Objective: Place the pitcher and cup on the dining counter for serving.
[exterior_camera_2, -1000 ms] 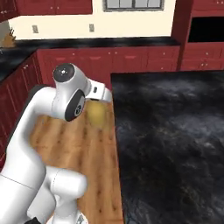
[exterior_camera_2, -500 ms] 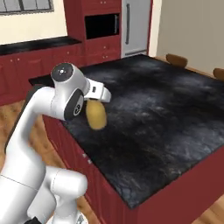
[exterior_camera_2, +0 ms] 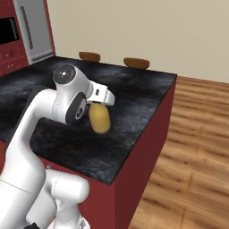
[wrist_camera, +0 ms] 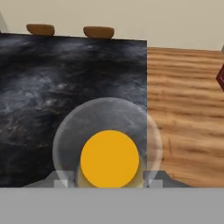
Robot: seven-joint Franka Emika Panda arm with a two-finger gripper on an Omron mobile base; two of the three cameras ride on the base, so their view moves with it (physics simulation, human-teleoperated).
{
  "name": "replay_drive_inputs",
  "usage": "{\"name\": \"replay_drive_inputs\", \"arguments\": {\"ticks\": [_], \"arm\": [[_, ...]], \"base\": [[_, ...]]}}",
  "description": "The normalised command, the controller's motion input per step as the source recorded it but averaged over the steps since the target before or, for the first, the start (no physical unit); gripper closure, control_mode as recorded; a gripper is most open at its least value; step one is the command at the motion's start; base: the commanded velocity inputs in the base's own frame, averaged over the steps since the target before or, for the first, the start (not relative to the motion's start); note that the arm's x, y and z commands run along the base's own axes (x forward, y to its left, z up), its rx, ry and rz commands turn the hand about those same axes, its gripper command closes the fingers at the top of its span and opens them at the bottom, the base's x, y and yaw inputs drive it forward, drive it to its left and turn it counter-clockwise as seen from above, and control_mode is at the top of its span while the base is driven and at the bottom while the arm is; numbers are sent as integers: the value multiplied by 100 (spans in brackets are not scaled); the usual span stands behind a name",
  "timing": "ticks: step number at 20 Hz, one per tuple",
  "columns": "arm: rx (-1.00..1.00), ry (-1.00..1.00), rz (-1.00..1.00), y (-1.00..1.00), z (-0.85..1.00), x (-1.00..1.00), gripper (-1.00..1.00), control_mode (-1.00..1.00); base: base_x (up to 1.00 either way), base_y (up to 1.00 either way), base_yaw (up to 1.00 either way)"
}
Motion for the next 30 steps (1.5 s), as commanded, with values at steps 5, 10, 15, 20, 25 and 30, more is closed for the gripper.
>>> {"name": "replay_drive_inputs", "arguments": {"ticks": [5, 10, 15, 20, 25, 30], "arm": [[-1, -3, -5, 0, -2, 50, 100, -100], [0, 0, 0, 1, -17, 64, 100, -100], [0, 3, 0, 4, -31, 74, 100, -100], [0, 5, 0, 6, -54, 44, 100, -100], [0, 1, 0, 14, -63, 35, 100, -100], [0, 1, 0, 8, -68, 19, 100, -100]], "base": [[0, 0, 0], [0, 0, 0], [0, 0, 0], [0, 0, 0], [0, 0, 0], [0, 0, 0]]}}
